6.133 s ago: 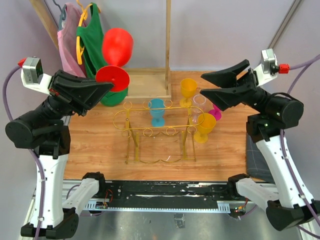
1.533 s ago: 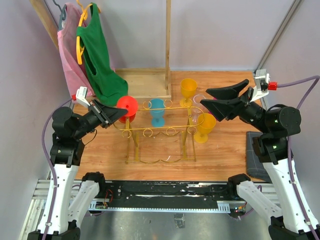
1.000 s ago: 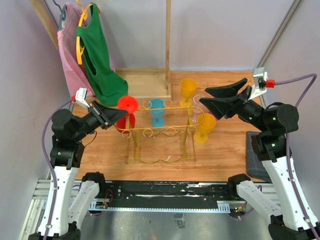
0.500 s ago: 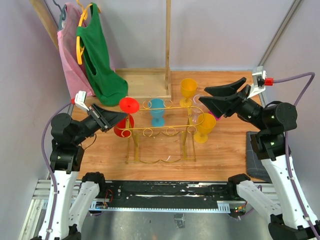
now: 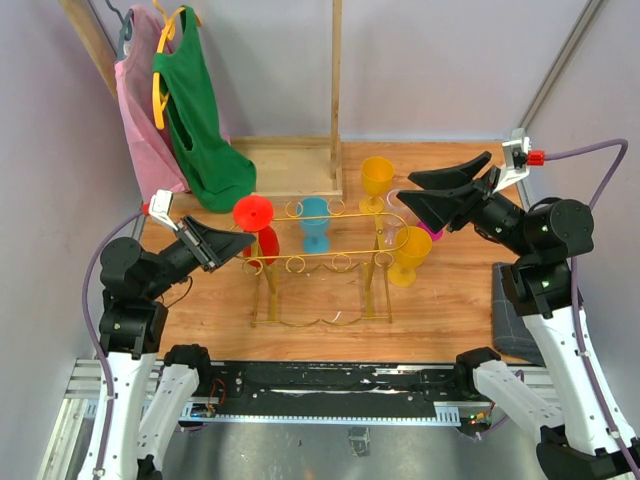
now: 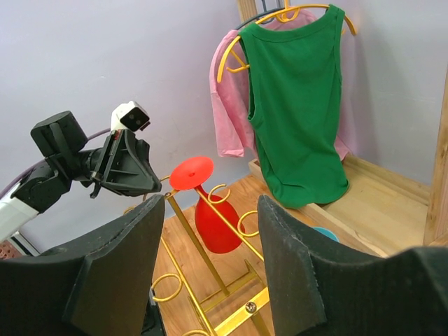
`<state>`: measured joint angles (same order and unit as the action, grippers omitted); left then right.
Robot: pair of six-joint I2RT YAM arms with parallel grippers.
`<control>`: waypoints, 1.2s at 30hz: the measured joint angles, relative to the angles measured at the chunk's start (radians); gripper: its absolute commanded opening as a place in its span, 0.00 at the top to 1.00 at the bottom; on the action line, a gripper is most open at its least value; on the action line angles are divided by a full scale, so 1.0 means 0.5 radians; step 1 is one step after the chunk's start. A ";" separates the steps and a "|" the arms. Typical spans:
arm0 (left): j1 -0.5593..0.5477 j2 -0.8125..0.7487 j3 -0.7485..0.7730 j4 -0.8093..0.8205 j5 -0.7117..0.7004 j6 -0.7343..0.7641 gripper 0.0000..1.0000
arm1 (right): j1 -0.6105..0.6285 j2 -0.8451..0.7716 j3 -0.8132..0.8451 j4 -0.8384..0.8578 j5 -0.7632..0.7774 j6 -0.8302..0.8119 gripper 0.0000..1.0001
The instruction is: Place the wine glass upside down on the wine glass rack
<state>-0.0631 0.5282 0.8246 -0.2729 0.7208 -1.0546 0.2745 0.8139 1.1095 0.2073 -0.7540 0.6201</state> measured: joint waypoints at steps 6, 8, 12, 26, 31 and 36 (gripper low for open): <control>-0.027 0.014 0.151 -0.072 -0.021 0.137 0.68 | 0.000 0.004 0.031 -0.067 0.027 -0.035 0.42; -0.037 0.019 0.256 -0.116 -0.053 0.226 0.64 | 0.000 0.008 0.045 -0.118 0.048 -0.060 0.41; -0.050 0.024 0.467 -0.208 -0.162 0.446 0.62 | 0.000 0.058 0.136 -0.275 0.108 -0.153 0.40; -0.053 0.171 0.739 -0.386 -0.577 0.951 0.57 | 0.000 1.033 1.289 -1.128 0.446 -0.571 0.41; -0.053 0.168 0.690 -0.404 -0.625 1.000 0.56 | 0.000 1.487 1.646 -1.409 0.500 -0.682 0.41; -0.053 0.145 0.664 -0.411 -0.642 1.028 0.56 | 0.000 1.841 1.907 -1.612 0.510 -0.804 0.43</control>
<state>-0.0898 0.6006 1.1564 -0.4786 0.3996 -0.5404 0.2745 1.7344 2.0628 -0.5987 -0.4988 0.2180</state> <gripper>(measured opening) 0.437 0.580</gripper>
